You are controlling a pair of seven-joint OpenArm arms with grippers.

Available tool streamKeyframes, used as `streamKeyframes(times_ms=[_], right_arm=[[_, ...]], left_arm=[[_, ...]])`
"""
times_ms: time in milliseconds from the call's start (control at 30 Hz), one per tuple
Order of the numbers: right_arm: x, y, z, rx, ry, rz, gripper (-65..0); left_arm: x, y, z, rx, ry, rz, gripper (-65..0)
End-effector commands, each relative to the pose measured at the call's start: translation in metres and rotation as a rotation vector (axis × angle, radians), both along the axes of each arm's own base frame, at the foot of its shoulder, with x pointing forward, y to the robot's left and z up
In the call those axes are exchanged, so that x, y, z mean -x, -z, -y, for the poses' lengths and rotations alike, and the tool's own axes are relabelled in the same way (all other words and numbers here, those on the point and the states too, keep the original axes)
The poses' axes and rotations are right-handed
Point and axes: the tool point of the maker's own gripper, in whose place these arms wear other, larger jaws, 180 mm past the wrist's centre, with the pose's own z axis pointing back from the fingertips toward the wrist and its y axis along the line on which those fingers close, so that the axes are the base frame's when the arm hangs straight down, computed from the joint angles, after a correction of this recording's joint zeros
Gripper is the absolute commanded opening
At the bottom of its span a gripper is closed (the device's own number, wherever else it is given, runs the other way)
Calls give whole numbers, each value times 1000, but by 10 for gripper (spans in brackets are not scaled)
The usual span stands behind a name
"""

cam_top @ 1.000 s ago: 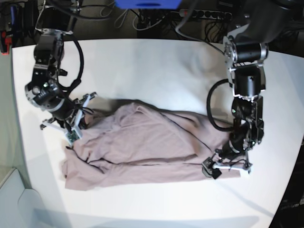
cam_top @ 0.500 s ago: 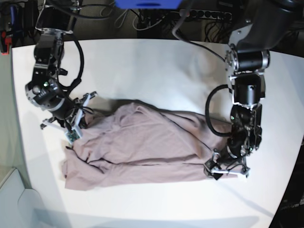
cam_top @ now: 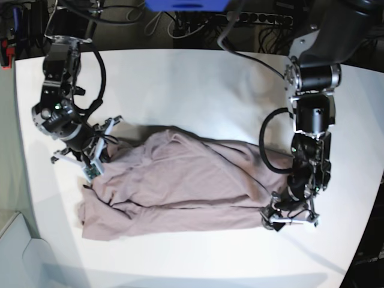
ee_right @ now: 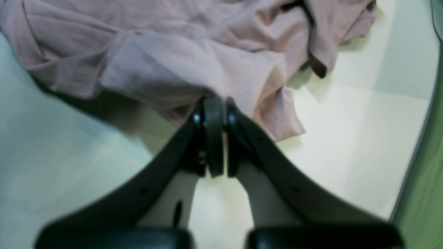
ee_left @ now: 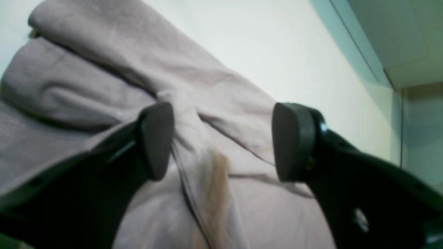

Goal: Layout the t-shirt on the table in an organized manner, then fold the t-shirt properly
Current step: 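Pull the shirt side outward with the left gripper to unfold it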

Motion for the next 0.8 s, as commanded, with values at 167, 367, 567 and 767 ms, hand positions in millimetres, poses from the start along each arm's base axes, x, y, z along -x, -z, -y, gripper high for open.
streamKeyframes(times_ms=[167,367,567,767], right_arm=[[-9,-15,2,-6,-1,52,-650],[-8,-14,2,-5,-1,49,-650],[-8,-14,2,-5,-1,49,-650],[-8,-14,2,-5,-1,49,-650]], left_arm=[[-6,6,-5,20,-40,-5,-216],[-5,10,-3,21,-43,-7,-216],[-6,10,-2,17,-35,-4,-219],[-5,10,-1,16,-30,-7,-266]])
